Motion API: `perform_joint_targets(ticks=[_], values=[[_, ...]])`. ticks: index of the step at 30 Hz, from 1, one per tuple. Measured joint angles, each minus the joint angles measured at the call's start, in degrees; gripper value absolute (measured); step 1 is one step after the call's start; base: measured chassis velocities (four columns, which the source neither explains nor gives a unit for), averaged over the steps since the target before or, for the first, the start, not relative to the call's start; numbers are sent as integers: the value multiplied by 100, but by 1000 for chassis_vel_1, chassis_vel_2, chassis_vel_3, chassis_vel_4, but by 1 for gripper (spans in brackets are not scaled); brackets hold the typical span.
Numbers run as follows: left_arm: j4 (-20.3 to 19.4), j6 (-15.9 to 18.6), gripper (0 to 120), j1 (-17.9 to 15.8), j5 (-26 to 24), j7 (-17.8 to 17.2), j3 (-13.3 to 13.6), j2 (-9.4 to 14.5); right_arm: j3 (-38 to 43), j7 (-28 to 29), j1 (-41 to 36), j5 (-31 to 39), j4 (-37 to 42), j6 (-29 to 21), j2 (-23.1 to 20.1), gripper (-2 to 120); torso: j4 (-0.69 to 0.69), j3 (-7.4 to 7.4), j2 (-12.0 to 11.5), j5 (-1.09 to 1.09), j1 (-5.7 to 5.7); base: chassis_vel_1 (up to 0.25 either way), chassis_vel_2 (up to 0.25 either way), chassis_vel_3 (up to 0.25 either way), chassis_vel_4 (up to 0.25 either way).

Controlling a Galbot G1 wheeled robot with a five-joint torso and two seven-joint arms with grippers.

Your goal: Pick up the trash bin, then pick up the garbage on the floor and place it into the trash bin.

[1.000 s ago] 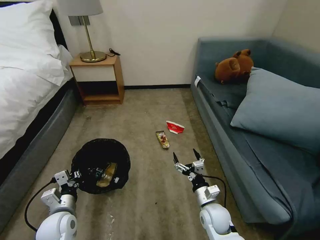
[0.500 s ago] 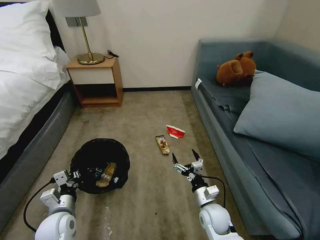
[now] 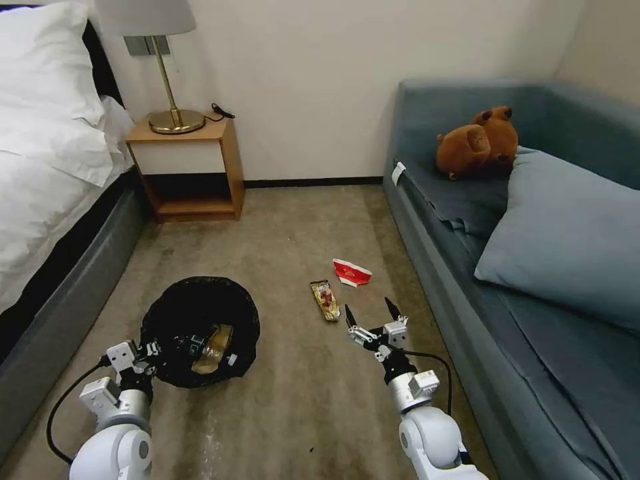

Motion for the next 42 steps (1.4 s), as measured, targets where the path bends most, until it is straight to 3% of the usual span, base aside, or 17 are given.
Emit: perform_joint_targets(ticks=[42], values=[[-45, -30, 3, 52, 95, -2, -20, 83, -42, 7, 52, -30, 15, -26, -23, 100, 0, 0, 0, 0, 0, -82, 76, 80, -78]])
